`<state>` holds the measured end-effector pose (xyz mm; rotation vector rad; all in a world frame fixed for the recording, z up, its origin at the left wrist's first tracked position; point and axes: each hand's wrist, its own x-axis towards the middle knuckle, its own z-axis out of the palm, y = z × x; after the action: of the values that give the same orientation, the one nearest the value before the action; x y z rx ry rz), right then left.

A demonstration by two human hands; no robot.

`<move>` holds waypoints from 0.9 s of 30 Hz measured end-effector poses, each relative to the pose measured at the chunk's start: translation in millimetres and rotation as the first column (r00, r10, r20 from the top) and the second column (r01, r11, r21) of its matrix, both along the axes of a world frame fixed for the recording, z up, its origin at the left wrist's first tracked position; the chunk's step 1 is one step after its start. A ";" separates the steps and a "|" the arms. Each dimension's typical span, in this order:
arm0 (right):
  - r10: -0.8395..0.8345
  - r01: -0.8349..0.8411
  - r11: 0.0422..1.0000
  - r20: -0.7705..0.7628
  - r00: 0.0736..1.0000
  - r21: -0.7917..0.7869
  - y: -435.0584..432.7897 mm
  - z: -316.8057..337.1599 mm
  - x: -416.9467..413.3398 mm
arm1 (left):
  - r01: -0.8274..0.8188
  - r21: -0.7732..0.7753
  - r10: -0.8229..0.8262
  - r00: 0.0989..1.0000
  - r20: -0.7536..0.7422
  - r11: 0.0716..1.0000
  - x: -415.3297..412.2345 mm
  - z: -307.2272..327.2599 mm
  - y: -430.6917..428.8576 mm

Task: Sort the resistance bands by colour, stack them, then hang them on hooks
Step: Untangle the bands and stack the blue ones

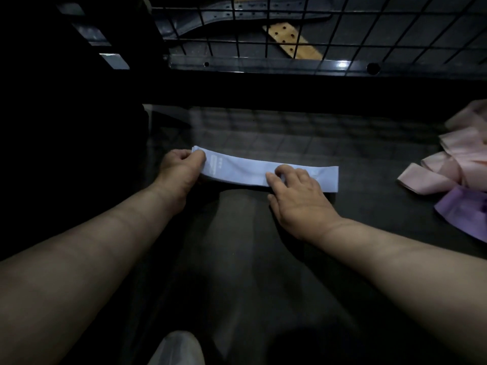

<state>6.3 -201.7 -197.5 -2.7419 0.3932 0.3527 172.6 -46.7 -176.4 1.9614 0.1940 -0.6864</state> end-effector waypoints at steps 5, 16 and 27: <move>0.015 -0.015 1.000 0.002 1.000 -0.005 -2.1 1.7 -0.8 | 0.008 -0.037 -0.004 0.994 0.113 0.999 -9.3 7.2 -12.7; 0.012 -0.004 0.992 -0.064 0.998 0.125 -15.2 12.4 3.2 | 0.145 0.113 -0.169 0.953 0.251 0.983 -34.6 25.8 -45.2; -0.023 0.029 0.965 -0.024 0.999 0.261 -32.8 17.6 -12.7 | 0.304 0.177 -0.339 0.914 0.223 0.936 -59.1 23.9 -90.7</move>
<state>-6.4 -234.6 -179.8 -2.4755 0.3603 0.3969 113.5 -137.3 -152.5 2.2195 -0.2515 -0.6385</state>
